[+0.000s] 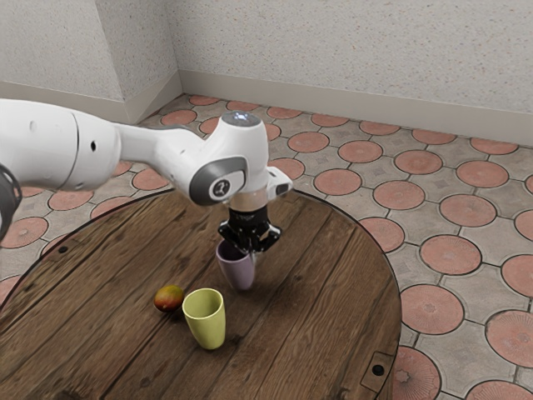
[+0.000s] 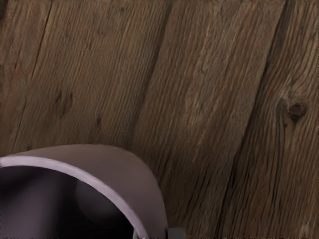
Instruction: Place the left cup onto the right cup
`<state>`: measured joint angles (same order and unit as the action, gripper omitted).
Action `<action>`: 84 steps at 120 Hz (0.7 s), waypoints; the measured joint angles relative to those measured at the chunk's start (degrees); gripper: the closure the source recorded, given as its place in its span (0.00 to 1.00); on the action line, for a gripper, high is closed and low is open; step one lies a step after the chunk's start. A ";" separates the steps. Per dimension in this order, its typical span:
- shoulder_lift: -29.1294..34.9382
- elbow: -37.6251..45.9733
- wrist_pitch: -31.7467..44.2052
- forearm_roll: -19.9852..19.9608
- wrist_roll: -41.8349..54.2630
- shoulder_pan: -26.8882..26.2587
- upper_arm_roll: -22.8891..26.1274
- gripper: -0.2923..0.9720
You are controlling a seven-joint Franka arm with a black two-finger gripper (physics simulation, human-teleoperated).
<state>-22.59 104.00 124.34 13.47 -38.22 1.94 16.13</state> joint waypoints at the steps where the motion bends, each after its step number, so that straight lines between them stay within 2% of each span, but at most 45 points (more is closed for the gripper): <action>1: 0.14 0.00 -0.13 0.00 -0.03 0.00 -0.01 0.83; 29: 6.80 -0.01 -4.55 0.10 -0.89 -0.44 0.39 0.84; 55: 15.62 0.02 -11.24 0.06 -2.46 -0.51 5.98 0.85; 68: 20.47 4.37 -14.27 -0.63 -4.59 -1.35 8.97 0.85; 84: 24.90 9.88 -16.60 -2.54 -7.06 -5.15 9.12 0.85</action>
<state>2.31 113.88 107.74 10.93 -45.28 -3.21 25.25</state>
